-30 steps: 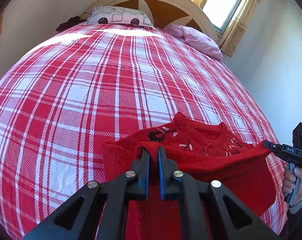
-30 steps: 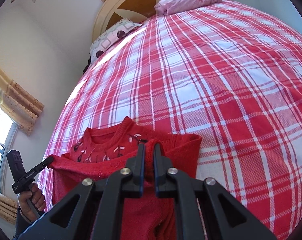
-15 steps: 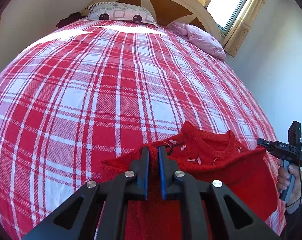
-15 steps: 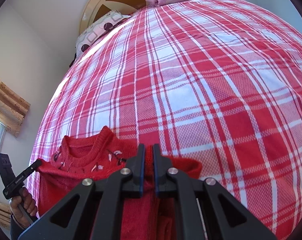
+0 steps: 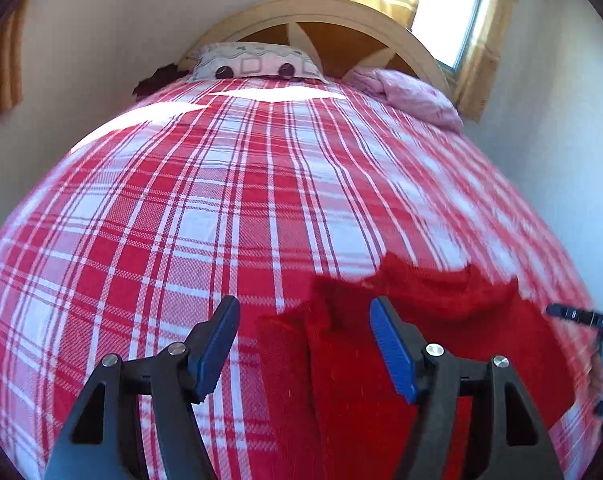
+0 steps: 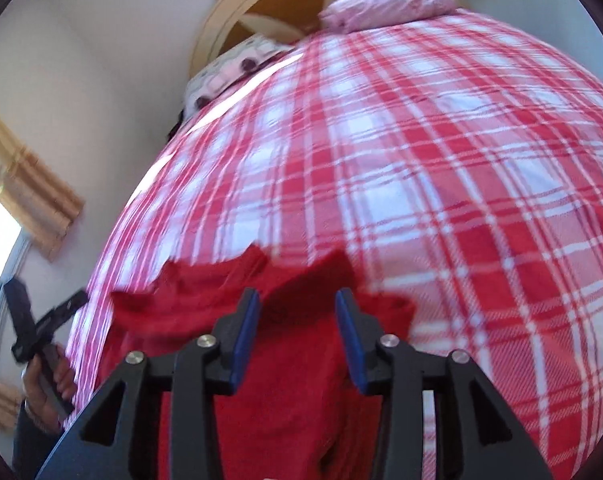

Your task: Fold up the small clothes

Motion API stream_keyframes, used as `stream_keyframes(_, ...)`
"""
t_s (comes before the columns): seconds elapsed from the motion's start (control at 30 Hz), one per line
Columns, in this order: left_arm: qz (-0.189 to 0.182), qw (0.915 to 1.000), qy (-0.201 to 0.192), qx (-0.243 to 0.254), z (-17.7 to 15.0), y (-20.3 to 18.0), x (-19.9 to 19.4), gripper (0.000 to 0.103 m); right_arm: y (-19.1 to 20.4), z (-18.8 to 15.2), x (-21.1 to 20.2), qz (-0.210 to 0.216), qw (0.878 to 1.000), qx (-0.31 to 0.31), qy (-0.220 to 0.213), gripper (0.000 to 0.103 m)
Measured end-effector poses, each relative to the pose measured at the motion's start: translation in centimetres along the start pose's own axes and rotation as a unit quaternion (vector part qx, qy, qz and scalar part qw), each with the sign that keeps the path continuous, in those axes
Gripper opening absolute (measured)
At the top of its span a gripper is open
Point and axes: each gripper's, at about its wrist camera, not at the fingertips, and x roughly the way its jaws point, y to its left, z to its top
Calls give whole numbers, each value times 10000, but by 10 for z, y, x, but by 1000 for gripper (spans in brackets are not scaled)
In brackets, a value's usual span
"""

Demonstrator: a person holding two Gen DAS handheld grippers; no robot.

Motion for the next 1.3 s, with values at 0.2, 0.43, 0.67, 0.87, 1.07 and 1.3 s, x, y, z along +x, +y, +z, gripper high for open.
stream_keyframes(0.2,576,9949,343,750,-36,-28,13,68,26,-14,33,-164,9978,-371,528,45)
stream_keyframes(0.43,605,9950,683,408,-58,-9,31,69,-3,-5,66,-341,9972,216,626,44)
stream_keyframes(0.67,632,9962,498,341,-60,-16,10,69,12,-13,46,-554,9977,61,397,53)
stream_keyframes(0.87,484,9979,282,329,-71,-26,-20,69,49,-42,14,-746,9944,-749,57,58)
stream_keyframes(1.07,481,9971,392,438,-93,-33,-25,69,59,-82,-1,-894,9900,-1086,-63,61)
stream_keyframes(1.3,504,9966,531,384,-113,-32,-20,69,43,-105,-5,-997,9900,-998,10,61)
